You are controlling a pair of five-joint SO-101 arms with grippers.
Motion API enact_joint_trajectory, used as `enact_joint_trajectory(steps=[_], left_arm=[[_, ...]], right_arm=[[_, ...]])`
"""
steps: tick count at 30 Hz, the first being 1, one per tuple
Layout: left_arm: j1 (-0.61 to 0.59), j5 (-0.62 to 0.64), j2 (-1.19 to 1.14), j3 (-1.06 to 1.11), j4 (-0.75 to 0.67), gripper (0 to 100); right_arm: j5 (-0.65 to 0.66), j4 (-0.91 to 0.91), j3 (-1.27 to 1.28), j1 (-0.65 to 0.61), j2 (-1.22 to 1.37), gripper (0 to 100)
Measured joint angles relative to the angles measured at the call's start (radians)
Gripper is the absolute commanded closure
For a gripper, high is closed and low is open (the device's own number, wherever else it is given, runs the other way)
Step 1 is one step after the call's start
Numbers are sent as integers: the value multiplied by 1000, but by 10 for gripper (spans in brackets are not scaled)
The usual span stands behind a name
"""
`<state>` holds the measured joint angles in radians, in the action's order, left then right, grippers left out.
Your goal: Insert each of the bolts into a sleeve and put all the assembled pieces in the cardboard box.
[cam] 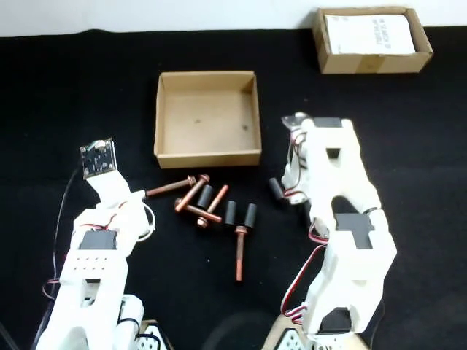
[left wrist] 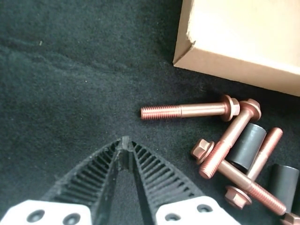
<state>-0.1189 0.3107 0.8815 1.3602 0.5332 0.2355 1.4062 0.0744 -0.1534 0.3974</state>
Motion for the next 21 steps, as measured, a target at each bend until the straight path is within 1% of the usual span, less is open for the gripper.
enact_joint_trajectory(steps=[2, 5, 12, 16, 21], left_arm=[[0, 0, 0, 0, 0, 990], [0, 0, 0, 0, 0, 990], [0, 0, 0, 0, 0, 990], [3, 0, 0, 2, 0, 990], [9, 0, -61, -3, 0, 990]], right_arm=[[0, -23, 17, 3, 0, 877], [0, -60, 34, 17, 0, 995], [0, -72, 35, 63, 0, 991], [0, 69, -35, 98, -3, 991], [0, 255, -206, 124, -183, 991]])
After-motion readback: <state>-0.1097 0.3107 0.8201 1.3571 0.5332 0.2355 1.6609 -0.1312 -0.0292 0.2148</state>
